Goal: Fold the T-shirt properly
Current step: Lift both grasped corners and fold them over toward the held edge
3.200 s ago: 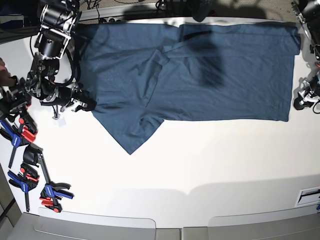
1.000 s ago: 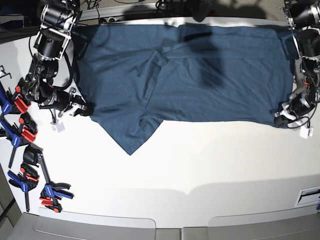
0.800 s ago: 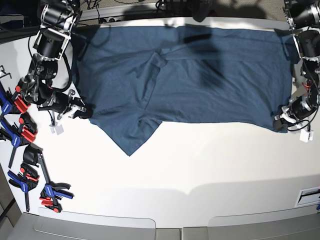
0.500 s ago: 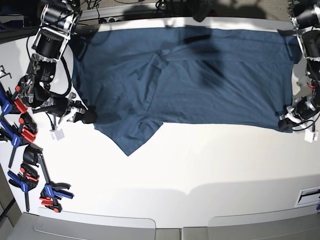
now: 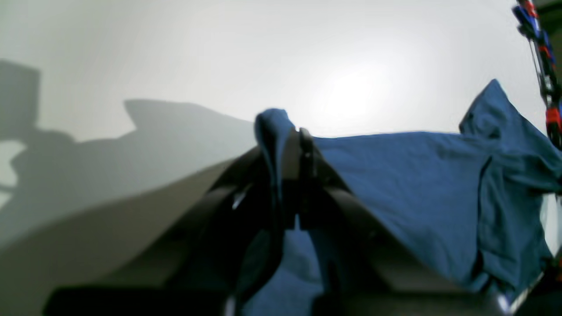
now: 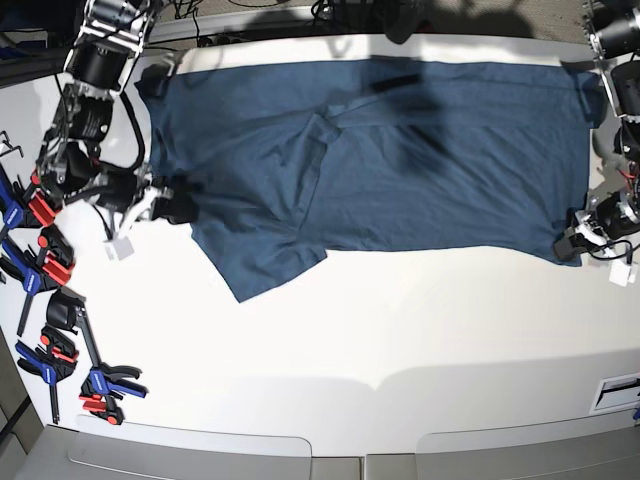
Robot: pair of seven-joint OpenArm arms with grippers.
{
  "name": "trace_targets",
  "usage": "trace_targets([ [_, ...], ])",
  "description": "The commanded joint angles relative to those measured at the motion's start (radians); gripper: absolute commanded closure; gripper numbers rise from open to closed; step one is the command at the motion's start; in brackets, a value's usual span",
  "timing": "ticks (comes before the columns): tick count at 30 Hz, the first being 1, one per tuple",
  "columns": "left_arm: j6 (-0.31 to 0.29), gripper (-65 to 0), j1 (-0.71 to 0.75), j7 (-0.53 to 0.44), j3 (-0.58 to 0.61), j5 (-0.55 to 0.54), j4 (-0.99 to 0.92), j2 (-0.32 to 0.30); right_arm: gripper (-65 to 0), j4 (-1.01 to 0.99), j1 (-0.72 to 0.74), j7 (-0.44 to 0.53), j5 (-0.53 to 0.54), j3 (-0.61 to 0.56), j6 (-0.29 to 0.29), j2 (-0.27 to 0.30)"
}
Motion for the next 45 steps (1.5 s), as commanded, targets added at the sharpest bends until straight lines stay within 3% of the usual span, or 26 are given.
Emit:
trace_targets([
  [1, -0.012, 0.0, -0.022, -0.002, -0.005, -0.032, 0.019, -0.023, 0.0, 0.029, 0.008, 0.018, 0.029, 0.005, 0.006, 0.018],
  [13, -0.048, 0.0, 0.035, 0.052, -0.005, -0.171, 0.023, -0.09, 0.0, 0.137, -0.102, 0.013, 0.029, 0.018, 0.006, 0.019],
  [22, -0.063, 0.0, 0.085, 0.053, -0.007, -0.188, 0.024, -0.111, 0.0, 0.144, -0.114, -0.001, 0.034, 0.134, 0.006, 0.02],
  [28, -0.064, 0.0, 0.101, 0.101, -0.034, -0.249, 0.024, -0.111, 0.0, 0.144, -0.175, -0.001, 0.149, 0.163, 0.006, 0.019],
  [34, -0.064, 0.0, 0.128, 0.203, -0.069, -0.375, 0.024, -0.111, 0.0, 0.145, -0.226, -0.001, 0.164, 0.163, 0.006, 0.019],
  [45, -0.064, 0.0, 0.204, 0.232, -0.138, -0.449, 0.024, -0.112, 0.0, 0.147, -0.262, -0.001, 0.296, 0.248, 0.006, 0.02],
])
